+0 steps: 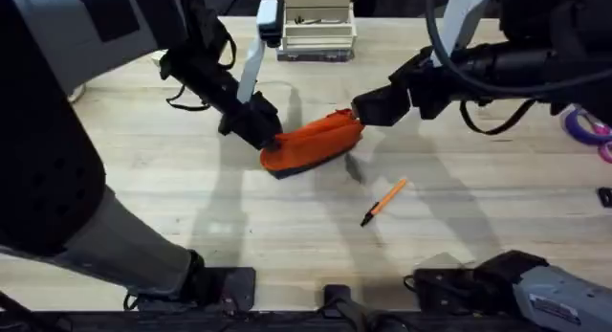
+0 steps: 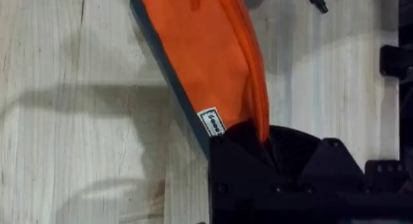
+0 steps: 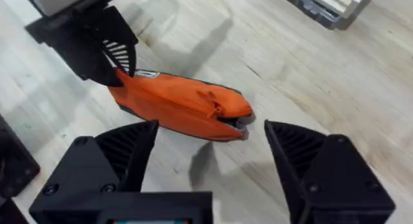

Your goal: Unzip the bag, pick up the pens from the table one at a time and place them inside, then zip the bag closed.

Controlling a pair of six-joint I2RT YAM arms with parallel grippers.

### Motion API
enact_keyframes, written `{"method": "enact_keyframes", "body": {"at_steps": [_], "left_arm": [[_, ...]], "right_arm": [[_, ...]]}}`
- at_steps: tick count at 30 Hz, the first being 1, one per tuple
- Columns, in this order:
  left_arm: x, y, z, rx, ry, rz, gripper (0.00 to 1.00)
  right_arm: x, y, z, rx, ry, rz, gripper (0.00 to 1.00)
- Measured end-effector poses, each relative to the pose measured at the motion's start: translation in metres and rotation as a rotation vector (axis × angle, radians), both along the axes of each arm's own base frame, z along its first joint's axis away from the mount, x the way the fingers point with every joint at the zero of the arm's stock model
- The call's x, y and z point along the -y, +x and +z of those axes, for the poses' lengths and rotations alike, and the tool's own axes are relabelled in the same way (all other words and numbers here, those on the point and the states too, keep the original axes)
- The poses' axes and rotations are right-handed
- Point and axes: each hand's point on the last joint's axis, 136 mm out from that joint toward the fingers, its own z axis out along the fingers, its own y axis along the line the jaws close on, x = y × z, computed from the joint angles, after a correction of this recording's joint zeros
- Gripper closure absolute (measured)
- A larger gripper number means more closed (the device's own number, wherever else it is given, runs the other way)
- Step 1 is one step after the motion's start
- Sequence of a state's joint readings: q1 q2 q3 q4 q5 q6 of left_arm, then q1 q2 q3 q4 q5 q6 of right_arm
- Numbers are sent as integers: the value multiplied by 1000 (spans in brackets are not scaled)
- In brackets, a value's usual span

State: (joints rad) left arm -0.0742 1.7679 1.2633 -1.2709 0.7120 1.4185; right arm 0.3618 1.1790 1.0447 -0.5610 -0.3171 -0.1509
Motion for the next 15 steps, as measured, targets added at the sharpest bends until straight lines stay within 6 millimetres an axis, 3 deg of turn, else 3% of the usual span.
{"method": "enact_keyframes", "body": {"at_steps": [4, 8, 15], "left_arm": [[0, 0, 0, 0, 0, 0, 958], [0, 0, 0, 0, 0, 0, 958], [0, 0, 0, 0, 0, 0, 958]], "right_arm": [[1, 3, -7, -14, -18, -3, 4], [0, 9, -27, -68, -44, -7, 4], [0, 9, -30, -77, -48, -8, 4]]}}
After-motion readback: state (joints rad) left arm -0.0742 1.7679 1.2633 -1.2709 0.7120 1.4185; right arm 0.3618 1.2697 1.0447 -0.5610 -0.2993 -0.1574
